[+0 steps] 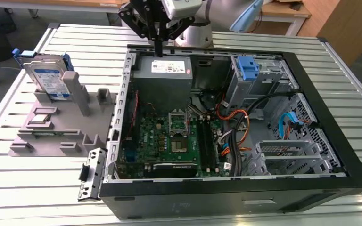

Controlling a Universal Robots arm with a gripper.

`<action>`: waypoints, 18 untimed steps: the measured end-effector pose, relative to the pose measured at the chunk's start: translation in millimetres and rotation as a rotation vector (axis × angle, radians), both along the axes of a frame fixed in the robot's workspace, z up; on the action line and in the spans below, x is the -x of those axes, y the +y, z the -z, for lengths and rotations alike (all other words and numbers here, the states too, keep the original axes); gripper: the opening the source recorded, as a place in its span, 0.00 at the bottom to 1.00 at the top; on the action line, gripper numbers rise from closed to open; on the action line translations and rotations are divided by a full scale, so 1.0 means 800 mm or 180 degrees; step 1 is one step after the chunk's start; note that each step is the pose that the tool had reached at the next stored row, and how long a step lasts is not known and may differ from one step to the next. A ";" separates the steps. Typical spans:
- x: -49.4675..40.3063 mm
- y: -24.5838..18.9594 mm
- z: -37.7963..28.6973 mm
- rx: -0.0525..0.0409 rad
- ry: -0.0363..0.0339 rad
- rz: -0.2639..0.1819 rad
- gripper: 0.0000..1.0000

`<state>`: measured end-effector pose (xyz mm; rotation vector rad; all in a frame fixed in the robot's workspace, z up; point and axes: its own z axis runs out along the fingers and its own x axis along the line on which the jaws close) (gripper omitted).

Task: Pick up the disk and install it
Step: 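Reach for the disk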

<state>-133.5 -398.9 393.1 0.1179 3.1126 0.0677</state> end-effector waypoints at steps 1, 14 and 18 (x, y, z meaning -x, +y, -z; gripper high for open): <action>0.000 0.0000 0.0000 0.0000 0.0000 0.0000 0.10; 0.011 0.0000 -0.0001 0.0000 -0.0002 0.0000 0.10; 0.013 0.0000 0.0000 0.0000 -0.0002 0.0000 0.10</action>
